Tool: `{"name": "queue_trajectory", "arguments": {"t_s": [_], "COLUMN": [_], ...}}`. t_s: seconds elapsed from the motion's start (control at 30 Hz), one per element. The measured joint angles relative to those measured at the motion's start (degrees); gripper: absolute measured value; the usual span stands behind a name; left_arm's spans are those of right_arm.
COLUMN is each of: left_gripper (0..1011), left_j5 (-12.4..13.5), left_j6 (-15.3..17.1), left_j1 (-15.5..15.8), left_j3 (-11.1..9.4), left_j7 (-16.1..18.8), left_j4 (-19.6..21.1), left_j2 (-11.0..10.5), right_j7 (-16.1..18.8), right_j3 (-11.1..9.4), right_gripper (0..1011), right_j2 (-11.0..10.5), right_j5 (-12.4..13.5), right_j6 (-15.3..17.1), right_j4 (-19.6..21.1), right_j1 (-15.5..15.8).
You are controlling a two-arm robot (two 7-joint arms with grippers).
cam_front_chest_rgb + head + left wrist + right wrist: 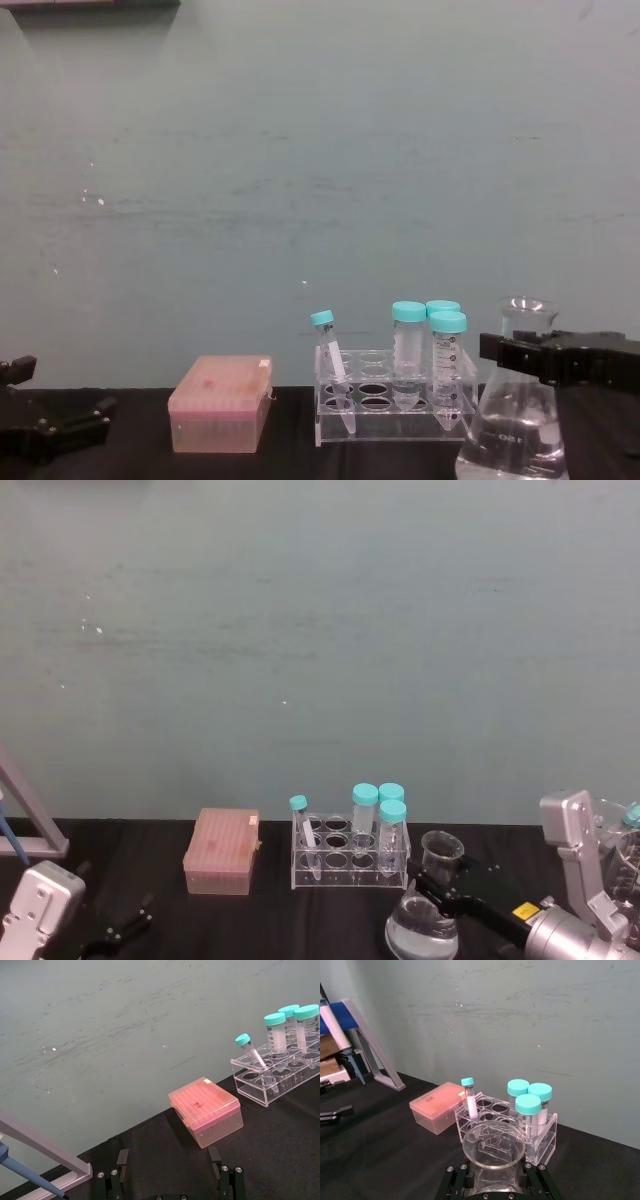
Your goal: Pick up the beaker with the right gripper, shake it three times, and then put it down.
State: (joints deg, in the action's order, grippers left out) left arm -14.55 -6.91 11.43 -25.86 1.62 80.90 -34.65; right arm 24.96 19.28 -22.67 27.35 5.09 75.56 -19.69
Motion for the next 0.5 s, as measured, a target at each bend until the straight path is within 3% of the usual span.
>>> {"name": "queue_trajectory", "arguments": {"t_s": [0.5], "left_gripper": [1000], "left_j5": [0.00], "left_j6": [0.00], "left_j1": [0.00], "left_j3": [0.00], "left_j7": [0.00], "left_j4": [0.00], "left_j2": [0.00], "right_j7": [-0.04], "right_j3": [0.07], "right_gripper": [457], "right_j2": [-0.81], "right_j5": [0.52], "right_j6": [0.44], "right_j4": [1.65], "right_j1": [0.65]}}
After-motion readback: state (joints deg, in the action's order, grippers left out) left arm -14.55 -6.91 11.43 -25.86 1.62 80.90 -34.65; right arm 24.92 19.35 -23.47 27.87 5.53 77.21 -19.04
